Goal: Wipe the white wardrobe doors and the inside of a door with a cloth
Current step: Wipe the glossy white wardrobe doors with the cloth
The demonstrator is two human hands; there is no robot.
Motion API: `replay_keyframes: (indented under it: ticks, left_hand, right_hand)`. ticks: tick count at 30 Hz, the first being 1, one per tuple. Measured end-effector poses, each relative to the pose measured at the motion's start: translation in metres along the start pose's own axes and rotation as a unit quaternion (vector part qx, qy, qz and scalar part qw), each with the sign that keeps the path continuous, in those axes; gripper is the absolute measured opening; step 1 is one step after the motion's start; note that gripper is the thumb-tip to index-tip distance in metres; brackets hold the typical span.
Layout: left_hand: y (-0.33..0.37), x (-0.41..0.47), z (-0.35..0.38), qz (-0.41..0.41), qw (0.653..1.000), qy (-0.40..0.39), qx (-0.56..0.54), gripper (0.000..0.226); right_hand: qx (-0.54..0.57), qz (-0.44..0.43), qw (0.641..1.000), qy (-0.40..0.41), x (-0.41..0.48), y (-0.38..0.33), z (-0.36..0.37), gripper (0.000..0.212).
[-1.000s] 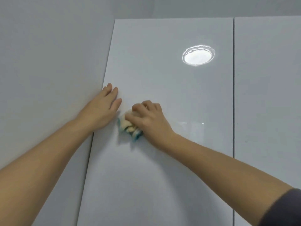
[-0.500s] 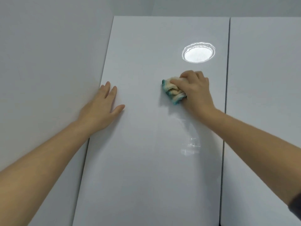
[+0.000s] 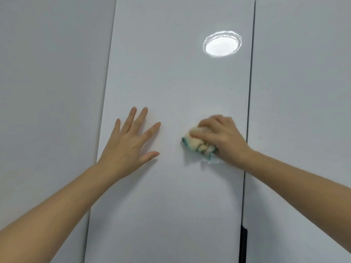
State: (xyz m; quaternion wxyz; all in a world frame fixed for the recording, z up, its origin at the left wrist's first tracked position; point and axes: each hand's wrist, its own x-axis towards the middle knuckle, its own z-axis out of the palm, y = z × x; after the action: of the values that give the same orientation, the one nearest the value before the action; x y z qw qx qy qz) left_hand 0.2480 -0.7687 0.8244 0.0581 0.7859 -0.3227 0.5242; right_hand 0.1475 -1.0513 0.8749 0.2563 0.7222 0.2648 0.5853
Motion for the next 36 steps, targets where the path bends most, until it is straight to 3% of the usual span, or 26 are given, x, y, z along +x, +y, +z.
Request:
replay_keyframes:
  ticks: [3, 6, 8, 10, 13, 16, 18, 20, 22, 24, 27, 31, 34, 36]
  left_hand:
    - [0.001, -0.002, 0.006, 0.004, 1.000, -0.014, 0.002, 0.081]
    - [0.004, -0.008, 0.015, -0.008, 0.999, -0.037, -0.017, 0.085]
    - [0.006, -0.013, 0.020, -0.012, 0.999, -0.044, -0.022, 0.088]
    - [0.007, -0.016, 0.024, -0.015, 0.999, -0.042, -0.020, 0.090]
    - [0.007, -0.016, 0.027, -0.015, 0.999, -0.031, -0.015, 0.091]
    - [0.004, -0.017, 0.028, -0.005, 1.000, -0.013, -0.013, 0.091]
    - [0.002, -0.017, 0.028, -0.001, 1.000, -0.005, -0.017, 0.091]
    - [0.000, -0.017, 0.028, 0.006, 1.000, 0.001, -0.023, 0.089]
    - [-0.004, -0.016, 0.027, 0.009, 0.999, 0.008, -0.037, 0.086]
    - [-0.009, -0.016, 0.027, 0.005, 0.997, 0.036, -0.063, 0.084]
    - [-0.015, -0.019, 0.032, -0.023, 0.988, 0.100, -0.115, 0.075]
    - [-0.022, -0.023, 0.035, -0.047, 0.983, 0.132, -0.121, 0.069]
    - [-0.022, -0.026, 0.036, -0.045, 0.986, 0.112, -0.119, 0.068]
    - [-0.021, -0.027, 0.039, -0.046, 0.986, 0.103, -0.120, 0.065]
  right_hand:
    - [-0.013, 0.157, 0.986, 0.056, 0.028, 0.027, -0.014, 0.038]
    - [-0.006, 0.181, 0.982, 0.055, 0.013, 0.004, -0.008, 0.039]
    - [0.015, 0.119, 0.993, 0.019, -0.026, -0.023, -0.001, 0.033]
    - [0.042, -0.018, 0.998, -0.046, -0.074, -0.055, 0.003, 0.024]
    - [0.072, -0.203, 0.967, -0.139, -0.111, -0.086, 0.003, 0.021]
    - [0.076, -0.230, 0.960, -0.141, -0.079, -0.067, 0.004, 0.024]
    - [0.045, -0.153, 0.984, -0.075, -0.036, -0.038, 0.006, 0.024]
    - [0.007, -0.017, 1.000, -0.014, 0.007, -0.017, 0.008, 0.024]
    - [0.000, 0.102, 0.994, 0.028, 0.029, -0.022, 0.014, 0.032]
    - [0.012, 0.142, 0.988, 0.054, 0.027, -0.052, 0.027, 0.027]
    - [0.061, 0.047, 0.996, 0.033, -0.014, -0.123, 0.054, 0.021]
    - [0.117, -0.113, 0.984, -0.077, -0.076, -0.199, 0.076, 0.018]
    - [0.128, -0.194, 0.963, -0.136, -0.082, -0.208, 0.077, 0.022]
    - [0.109, -0.202, 0.966, -0.117, -0.060, -0.189, 0.075, 0.022]
